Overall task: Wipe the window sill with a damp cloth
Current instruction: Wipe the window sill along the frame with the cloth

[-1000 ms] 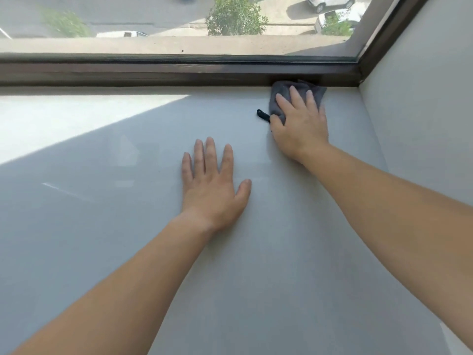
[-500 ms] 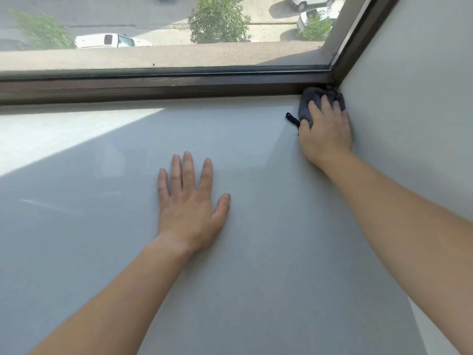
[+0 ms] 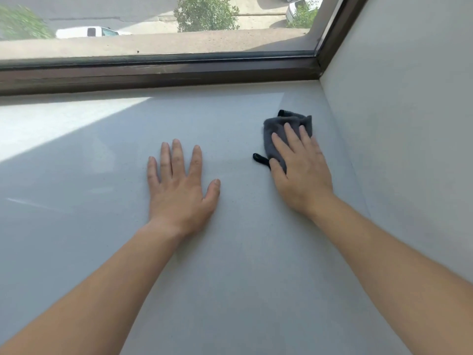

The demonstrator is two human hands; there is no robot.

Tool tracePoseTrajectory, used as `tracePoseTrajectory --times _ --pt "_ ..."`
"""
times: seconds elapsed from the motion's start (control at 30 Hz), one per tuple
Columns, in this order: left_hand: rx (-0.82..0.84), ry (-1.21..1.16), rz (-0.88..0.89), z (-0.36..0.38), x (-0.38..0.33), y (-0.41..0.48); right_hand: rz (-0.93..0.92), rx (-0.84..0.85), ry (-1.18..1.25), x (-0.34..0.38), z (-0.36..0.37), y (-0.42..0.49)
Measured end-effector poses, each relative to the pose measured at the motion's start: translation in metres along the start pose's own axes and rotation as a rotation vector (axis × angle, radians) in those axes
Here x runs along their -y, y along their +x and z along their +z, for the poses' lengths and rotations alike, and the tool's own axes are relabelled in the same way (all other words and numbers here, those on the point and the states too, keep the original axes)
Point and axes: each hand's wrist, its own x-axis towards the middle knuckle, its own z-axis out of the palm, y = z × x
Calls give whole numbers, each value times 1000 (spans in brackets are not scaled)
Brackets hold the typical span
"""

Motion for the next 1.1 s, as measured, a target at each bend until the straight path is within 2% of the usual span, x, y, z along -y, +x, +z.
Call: tracePoseTrajectory --times 0.07,0.2,0.27,0.43,0.6,0.77,0.83,0.93,0.97,1.1 --pt "1 -13 0 -1 0 0 -55 42 -25 -9 0 -10" --pt "0 -8 4 -2 0 0 227 -17 -49 -40 -8 -4" --pt "-1 -10 7 -1 0 0 285 -44 -35 -31 -8 -14" --pt "-23 -78 40 -4 1 -4 -35 26 -7 -11 5 -72" --pt "-82 -144 151 -13 -12 -49 259 -26 -31 -43 -4 -65" --pt "-15 -131 211 2 -36 -110 0 46 -5 -20 6 -120" --pt "6 -110 210 9 -36 -119 43 42 -13 -36 2 -124" --pt "14 -67 221 16 -32 -121 261 -26 -46 -44 -1 -119" --pt "17 -54 220 17 -33 -121 283 -37 -43 -36 2 -123" --pt "30 -35 202 17 -34 -120 40 3 -5 -17 14 -172"
